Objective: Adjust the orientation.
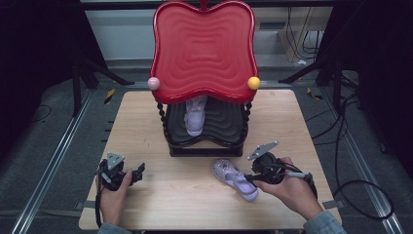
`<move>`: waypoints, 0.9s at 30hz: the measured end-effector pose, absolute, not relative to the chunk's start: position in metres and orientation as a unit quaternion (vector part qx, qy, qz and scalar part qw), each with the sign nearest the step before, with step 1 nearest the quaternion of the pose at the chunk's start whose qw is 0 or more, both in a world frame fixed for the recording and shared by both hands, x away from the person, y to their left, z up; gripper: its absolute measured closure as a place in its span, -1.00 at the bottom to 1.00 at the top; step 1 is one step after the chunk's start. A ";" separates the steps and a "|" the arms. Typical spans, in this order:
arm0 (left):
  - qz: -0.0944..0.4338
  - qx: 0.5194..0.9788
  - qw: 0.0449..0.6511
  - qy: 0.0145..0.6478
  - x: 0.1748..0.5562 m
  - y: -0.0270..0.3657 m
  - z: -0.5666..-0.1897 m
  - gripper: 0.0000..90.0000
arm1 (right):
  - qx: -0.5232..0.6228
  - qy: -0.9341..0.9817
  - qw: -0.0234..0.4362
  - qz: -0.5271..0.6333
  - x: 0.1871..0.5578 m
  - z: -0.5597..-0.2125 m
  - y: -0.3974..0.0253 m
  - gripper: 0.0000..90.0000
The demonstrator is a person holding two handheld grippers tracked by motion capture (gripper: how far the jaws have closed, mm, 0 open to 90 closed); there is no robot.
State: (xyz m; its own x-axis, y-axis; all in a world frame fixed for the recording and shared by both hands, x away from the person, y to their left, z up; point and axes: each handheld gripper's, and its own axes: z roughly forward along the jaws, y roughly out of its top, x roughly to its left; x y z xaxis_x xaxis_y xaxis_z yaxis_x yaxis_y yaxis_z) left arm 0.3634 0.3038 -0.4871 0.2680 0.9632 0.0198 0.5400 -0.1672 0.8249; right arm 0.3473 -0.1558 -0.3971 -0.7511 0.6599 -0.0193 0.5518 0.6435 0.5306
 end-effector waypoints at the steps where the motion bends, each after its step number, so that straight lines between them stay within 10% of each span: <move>1: 0.290 0.708 0.365 0.530 0.363 0.303 -0.487 -0.79 | 0.331 0.902 0.104 0.255 0.345 -0.397 -0.154 0.38; 27: 0.289 0.715 0.361 0.524 0.364 0.300 -0.488 -0.78 | 0.309 0.931 0.050 0.188 0.346 -0.450 -0.118 0.66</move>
State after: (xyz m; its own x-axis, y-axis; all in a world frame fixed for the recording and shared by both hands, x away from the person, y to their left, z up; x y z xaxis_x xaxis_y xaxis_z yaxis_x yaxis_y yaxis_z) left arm 0.3644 0.3003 -0.4881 0.2833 0.9584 0.0341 0.5410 -0.1890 0.8195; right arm 0.3463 -0.1180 -0.4503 -0.8036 0.5947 0.0242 0.5573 0.7374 0.3816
